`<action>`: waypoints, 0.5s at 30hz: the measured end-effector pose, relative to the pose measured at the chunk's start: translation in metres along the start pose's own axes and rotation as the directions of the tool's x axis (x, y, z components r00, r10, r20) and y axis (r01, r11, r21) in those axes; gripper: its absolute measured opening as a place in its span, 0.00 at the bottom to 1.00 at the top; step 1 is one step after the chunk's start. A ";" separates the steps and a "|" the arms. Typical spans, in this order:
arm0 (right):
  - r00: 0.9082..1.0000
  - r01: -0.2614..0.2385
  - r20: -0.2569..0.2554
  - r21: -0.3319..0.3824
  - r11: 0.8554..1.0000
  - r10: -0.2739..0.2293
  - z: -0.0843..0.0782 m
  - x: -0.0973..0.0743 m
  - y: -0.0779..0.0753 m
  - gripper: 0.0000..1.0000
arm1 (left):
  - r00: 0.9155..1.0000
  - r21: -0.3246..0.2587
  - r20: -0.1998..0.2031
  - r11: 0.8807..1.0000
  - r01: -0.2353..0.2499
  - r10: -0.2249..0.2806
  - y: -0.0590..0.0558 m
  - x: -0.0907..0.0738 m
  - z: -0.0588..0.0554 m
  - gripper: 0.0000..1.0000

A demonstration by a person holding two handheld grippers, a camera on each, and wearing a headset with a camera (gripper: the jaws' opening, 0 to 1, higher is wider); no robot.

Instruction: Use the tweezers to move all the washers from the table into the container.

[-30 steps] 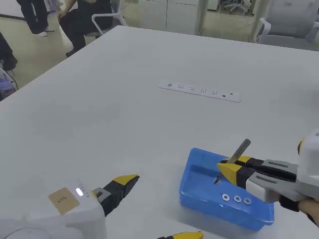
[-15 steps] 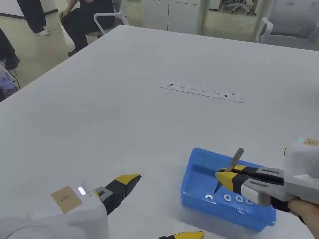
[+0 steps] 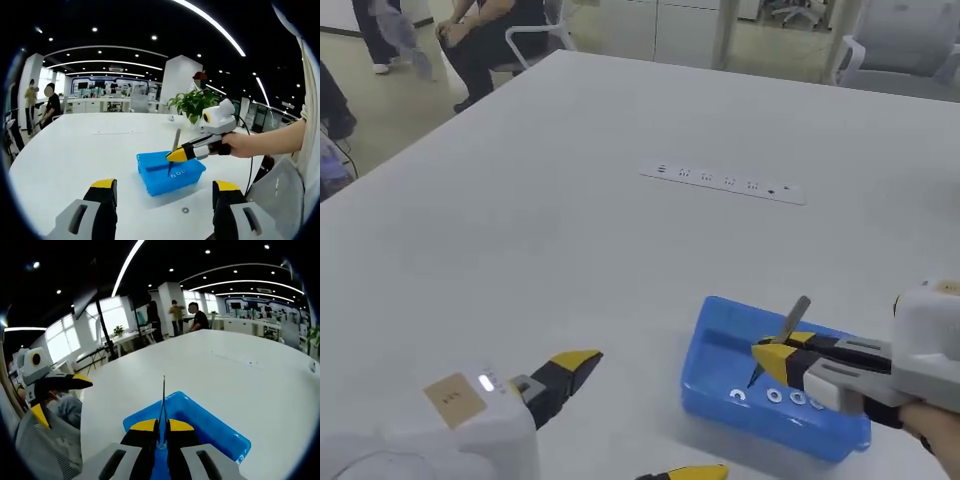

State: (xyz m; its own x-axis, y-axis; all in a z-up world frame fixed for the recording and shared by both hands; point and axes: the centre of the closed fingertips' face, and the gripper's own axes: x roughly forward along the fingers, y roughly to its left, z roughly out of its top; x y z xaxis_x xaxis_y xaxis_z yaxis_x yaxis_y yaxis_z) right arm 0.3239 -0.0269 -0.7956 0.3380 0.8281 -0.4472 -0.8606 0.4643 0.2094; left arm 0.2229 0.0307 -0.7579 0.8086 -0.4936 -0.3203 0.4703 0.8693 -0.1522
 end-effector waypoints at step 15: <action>0.983 -0.081 0.162 -0.028 0.996 0.084 0.038 -0.026 0.044 0.04 | 1.000 0.005 0.000 1.000 0.002 -0.002 0.000 0.000 0.000 0.79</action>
State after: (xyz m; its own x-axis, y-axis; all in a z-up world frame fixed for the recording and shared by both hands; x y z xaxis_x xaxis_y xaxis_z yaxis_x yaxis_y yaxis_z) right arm 0.2916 -0.0158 -0.7412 0.3216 0.9041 -0.2812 -0.8952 0.3871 0.2208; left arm 0.2230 0.0310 -0.7578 0.8074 -0.4957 -0.3201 0.4739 0.8679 -0.1487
